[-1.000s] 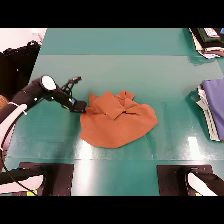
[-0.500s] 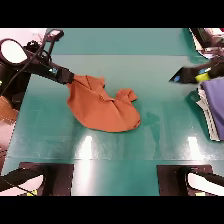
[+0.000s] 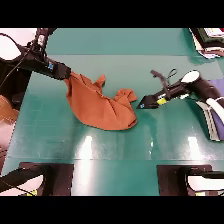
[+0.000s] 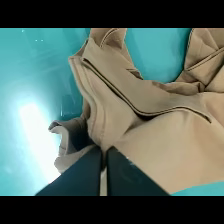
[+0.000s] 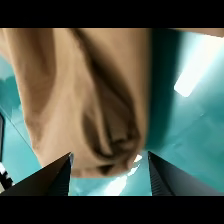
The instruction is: Fold the shirts.
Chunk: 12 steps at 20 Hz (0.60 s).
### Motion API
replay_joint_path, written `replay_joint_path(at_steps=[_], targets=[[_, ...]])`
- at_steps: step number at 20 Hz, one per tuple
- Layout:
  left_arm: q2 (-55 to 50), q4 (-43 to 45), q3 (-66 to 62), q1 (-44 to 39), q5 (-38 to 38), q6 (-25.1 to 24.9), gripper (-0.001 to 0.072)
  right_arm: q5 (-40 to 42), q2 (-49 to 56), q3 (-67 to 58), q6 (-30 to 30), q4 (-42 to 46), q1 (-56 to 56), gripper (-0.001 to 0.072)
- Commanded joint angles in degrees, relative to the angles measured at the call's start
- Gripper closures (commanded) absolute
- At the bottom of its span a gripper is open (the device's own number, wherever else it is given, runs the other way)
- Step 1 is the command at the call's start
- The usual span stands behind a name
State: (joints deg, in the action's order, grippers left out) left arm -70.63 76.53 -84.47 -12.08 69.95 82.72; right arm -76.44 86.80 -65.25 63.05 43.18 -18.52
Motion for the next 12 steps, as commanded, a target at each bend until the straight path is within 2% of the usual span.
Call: replay_joint_path(at_steps=[1, 3, 5, 6, 8, 9, 12], targets=[[0.0, 0.1, -0.1, 0.0, 0.0, 0.5, 0.0683, 0.8, 1.5, 0.7, -2.6, -1.1, -5.1, 0.0184], [0.0, 0.0, -0.1, 0.0, 0.1, 0.5, 0.0683, 0.4, 1.5, 0.7, -2.7, -1.1, -6.6, 0.0285], [0.0, 0.0, -0.1, 0.0, 0.4, 0.5, 0.0683, 0.2, 1.5, 0.7, -2.7, -1.0, -7.3, 0.0285], [0.0, 0.0, -0.1, 0.0, 0.8, 0.5, 0.0683, 0.1, 1.5, 0.7, -2.7, -1.0, -7.4, 0.0341], [0.1, -0.2, -0.1, 0.0, 2.1, 0.5, 0.0683, -0.3, 1.5, 0.7, -2.7, -1.0, -7.4, 0.0640], [0.1, -0.2, -0.1, 0.0, 2.7, 1.6, 0.0684, -0.3, 1.3, 0.7, -3.0, -1.1, -7.3, 0.0695], [3.0, -0.3, -1.1, 0.0, 1.3, 3.1, 0.0685, 2.9, -3.8, 0.5, -3.0, -1.0, -5.4, 0.0696]])
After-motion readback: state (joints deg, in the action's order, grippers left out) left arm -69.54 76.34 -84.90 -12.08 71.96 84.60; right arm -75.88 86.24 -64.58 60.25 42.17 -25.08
